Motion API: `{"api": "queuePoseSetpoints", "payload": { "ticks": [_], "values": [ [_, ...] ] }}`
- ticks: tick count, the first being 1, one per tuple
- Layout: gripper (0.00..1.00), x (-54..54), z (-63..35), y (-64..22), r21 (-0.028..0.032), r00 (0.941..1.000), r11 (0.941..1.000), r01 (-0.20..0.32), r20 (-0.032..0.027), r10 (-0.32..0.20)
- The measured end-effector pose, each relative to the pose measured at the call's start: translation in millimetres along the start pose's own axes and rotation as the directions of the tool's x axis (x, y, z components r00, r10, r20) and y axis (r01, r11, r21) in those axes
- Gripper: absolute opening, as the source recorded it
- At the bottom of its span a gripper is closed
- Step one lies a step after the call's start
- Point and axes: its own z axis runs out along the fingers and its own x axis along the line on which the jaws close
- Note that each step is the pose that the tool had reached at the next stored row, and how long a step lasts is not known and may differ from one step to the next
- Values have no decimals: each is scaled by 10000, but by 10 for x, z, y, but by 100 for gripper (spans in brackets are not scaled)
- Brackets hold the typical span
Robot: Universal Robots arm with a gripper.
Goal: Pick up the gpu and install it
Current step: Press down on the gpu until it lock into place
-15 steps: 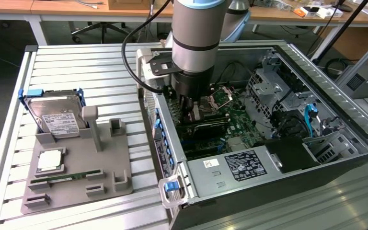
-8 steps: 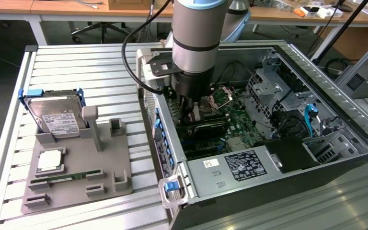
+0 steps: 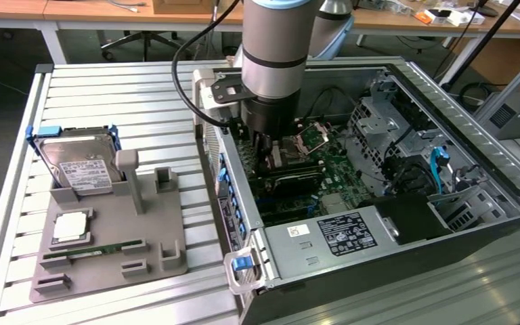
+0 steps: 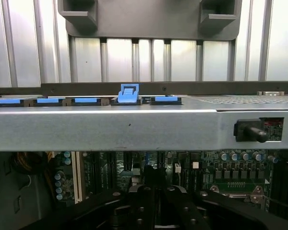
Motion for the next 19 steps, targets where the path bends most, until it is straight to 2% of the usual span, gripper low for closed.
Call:
{"api": "queuePoseSetpoints", "payload": {
  "ticks": [5, 12, 19],
  "values": [
    [11, -22, -36, -3, 1, 10000, 10000, 6, 2, -6],
    [11, 71, -38, -6, 0, 10000, 10000, 6, 1, -6],
    [11, 89, -25, -22, -28, 10000, 10000, 7, -2, -7]
  ]
}}
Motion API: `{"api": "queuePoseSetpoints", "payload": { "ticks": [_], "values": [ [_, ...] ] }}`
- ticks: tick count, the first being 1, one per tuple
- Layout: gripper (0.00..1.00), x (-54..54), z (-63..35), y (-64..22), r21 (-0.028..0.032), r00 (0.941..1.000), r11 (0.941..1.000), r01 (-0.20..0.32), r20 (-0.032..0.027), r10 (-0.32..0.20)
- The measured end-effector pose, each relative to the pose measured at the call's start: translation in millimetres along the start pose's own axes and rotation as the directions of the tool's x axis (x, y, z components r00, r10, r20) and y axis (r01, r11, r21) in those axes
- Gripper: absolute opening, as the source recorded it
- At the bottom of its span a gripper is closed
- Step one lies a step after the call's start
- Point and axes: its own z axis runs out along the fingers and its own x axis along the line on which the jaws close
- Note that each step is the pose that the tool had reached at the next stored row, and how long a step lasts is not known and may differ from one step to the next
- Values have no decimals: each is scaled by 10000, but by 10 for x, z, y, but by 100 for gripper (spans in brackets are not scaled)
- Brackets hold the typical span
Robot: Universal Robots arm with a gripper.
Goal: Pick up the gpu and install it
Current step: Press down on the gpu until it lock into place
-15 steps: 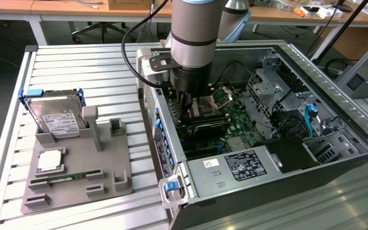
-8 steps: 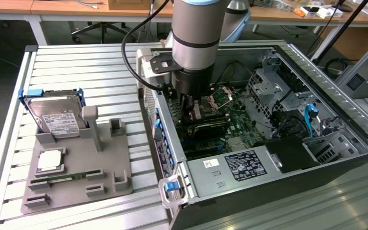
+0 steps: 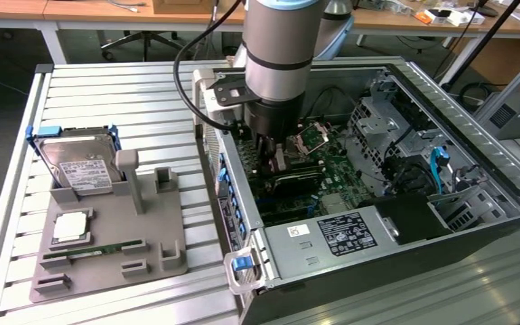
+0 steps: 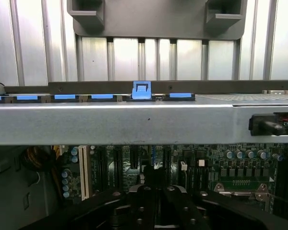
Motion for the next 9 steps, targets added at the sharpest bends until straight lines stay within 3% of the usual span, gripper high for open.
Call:
{"api": "queuePoseSetpoints", "payload": {
  "ticks": [9],
  "values": [
    [11, -1, 31, 2, -26, 10000, 10000, 1, 0, -1]
  ]
}}
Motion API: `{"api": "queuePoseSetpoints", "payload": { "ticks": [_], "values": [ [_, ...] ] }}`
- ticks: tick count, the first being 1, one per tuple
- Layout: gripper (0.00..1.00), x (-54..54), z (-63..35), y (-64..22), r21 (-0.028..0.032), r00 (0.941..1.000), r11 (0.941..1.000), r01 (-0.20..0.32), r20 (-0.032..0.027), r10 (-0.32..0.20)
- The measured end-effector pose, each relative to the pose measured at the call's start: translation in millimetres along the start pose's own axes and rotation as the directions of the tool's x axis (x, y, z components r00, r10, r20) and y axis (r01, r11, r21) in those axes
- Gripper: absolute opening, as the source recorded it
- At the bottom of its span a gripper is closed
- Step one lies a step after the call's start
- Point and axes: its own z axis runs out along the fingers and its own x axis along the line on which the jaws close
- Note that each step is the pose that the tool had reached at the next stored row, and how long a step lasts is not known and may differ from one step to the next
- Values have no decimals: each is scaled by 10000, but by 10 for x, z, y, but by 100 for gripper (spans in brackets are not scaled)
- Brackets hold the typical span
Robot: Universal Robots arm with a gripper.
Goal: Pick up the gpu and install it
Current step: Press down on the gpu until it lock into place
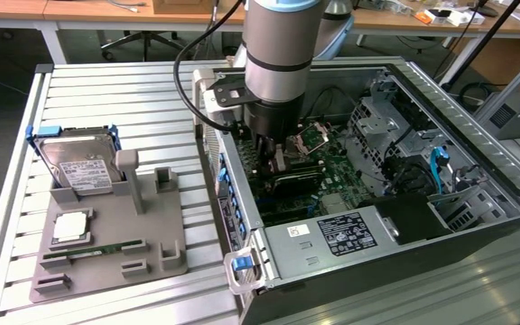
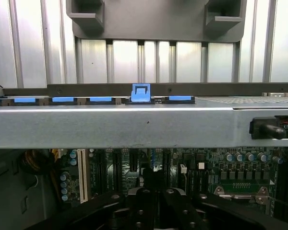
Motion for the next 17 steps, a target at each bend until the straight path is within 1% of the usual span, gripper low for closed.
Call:
{"api": "queuePoseSetpoints", "payload": {
  "ticks": [12, 17],
  "values": [
    [11, 0, 25, -1, -22, 10000, 10000, 3, -1, -3],
    [11, 6, 44, -1, -23, 10000, 10000, 4, 10, -4]
  ]
}}
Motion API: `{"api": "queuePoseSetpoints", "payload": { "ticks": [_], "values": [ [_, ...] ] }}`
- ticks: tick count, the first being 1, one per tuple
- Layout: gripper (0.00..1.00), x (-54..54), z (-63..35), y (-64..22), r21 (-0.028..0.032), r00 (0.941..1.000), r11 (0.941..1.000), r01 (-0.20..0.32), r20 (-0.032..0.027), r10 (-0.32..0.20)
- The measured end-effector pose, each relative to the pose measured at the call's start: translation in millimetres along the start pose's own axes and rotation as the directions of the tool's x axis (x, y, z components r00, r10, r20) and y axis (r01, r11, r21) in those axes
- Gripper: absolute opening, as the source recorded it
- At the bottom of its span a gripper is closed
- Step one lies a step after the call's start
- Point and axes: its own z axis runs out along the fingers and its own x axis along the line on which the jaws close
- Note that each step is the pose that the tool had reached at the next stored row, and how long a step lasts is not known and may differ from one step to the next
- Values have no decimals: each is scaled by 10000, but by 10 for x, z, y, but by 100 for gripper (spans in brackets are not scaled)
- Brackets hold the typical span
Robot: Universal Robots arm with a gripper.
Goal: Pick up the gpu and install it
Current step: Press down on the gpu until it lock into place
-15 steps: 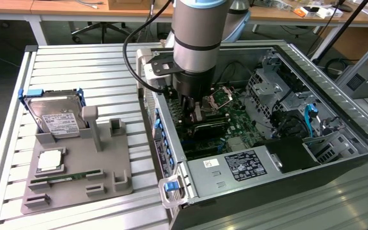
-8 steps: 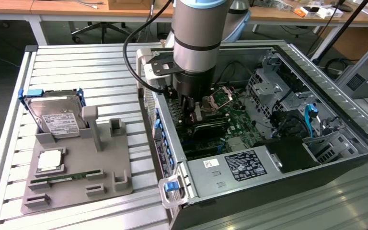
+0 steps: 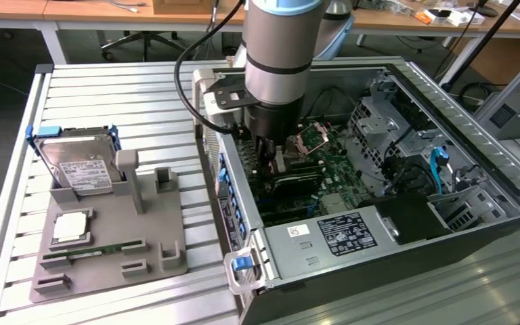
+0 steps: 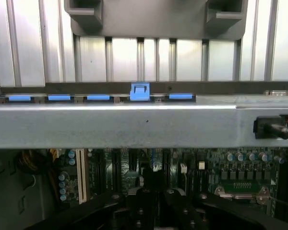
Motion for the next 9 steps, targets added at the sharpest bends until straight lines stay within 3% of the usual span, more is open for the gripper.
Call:
{"api": "queuePoseSetpoints", "payload": {
  "ticks": [7, 9],
  "values": [
    [11, 3, -28, -2, 4, 10000, 10000, 9, 11, -9],
    [11, 8, -142, -10, -5, 10000, 10000, 11, -5, -11]
  ]
}}
